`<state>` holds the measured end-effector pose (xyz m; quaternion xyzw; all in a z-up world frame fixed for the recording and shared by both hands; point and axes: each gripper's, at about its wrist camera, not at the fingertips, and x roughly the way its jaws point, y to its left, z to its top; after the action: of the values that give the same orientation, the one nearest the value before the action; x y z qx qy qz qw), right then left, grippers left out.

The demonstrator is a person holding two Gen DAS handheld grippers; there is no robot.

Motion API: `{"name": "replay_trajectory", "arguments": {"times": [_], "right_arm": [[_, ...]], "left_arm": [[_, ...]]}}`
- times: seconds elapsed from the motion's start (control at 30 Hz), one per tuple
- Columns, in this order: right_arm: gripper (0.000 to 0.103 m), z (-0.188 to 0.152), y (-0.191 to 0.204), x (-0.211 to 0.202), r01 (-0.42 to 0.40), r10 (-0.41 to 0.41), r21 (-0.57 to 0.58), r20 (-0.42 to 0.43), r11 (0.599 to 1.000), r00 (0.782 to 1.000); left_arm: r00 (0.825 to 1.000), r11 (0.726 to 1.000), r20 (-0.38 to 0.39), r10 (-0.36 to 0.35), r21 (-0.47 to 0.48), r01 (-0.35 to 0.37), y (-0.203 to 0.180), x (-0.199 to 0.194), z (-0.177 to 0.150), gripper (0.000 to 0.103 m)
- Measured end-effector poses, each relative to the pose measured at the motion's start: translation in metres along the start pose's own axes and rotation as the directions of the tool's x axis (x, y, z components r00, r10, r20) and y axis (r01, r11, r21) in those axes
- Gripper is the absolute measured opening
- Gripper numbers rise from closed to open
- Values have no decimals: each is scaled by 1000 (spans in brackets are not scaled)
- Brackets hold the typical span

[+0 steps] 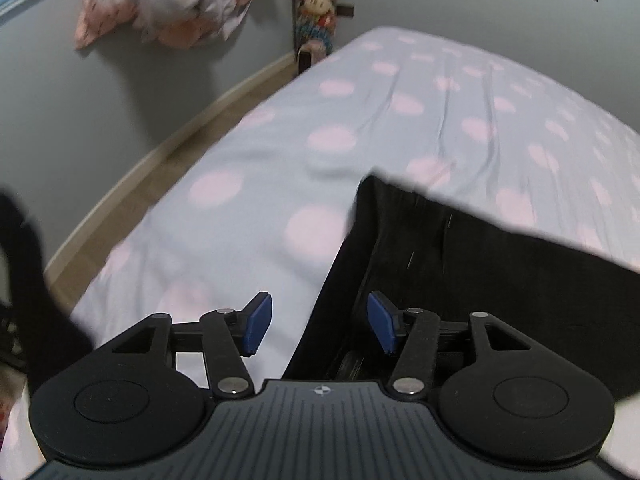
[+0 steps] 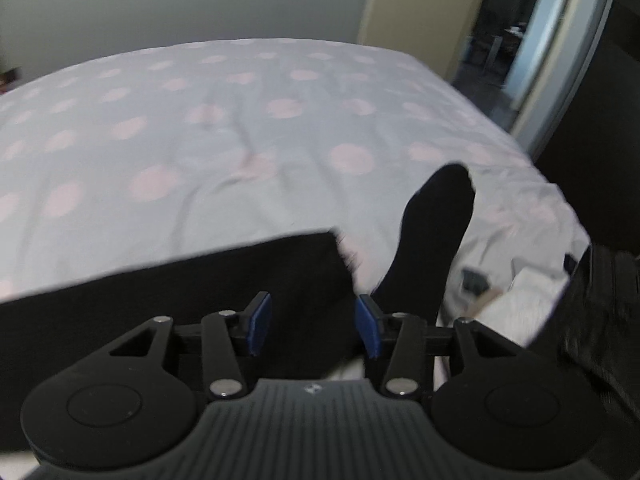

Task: Fold clothes

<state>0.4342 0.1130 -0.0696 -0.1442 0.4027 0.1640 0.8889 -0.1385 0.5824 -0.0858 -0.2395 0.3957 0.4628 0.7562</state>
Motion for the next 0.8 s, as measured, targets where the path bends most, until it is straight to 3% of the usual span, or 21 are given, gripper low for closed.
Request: {"name": "replay_trajectory", "arguments": {"times": [0.17, 0.37, 0.4, 0.5, 0.67, 0.73, 0.77, 0.8], "right_arm": [[55, -55, 2, -66, -131, 130, -45, -18, 990, 991], [56, -116, -4, -123, -200, 198, -64, -47, 978, 979], [57, -127, -5, -131, -200, 196, -67, -52, 978, 979], [57, -151, -14, -146, -176, 170, -80, -69, 981, 983], [57, -174, -34, -160, -116, 111, -54, -84, 992, 990], [57, -176, -41, -161, -101, 97, -32, -91, 994, 991], [57, -176, -42, -161, -99, 96, -27, -93, 995, 991], [57, -176, -43, -162, -99, 96, -23, -94, 995, 991]], "left_arm": [[998, 998, -59, -29, -53, 26, 35, -2, -49, 63], [994, 992, -68, -85, -97, 78, 52, 7, -79, 63], [994, 991, -60, -86, -106, 80, 54, 8, -82, 55], [997, 992, -15, -80, -96, 78, 52, -2, -81, 0], [992, 995, 80, -93, -31, 96, 41, -30, -74, 0], [991, 994, 77, -106, -23, 108, 43, -35, -66, 0], [992, 993, 62, -112, -17, 113, 45, -35, -62, 2], [991, 991, 24, -132, -10, 133, 48, -31, -59, 14]]}}
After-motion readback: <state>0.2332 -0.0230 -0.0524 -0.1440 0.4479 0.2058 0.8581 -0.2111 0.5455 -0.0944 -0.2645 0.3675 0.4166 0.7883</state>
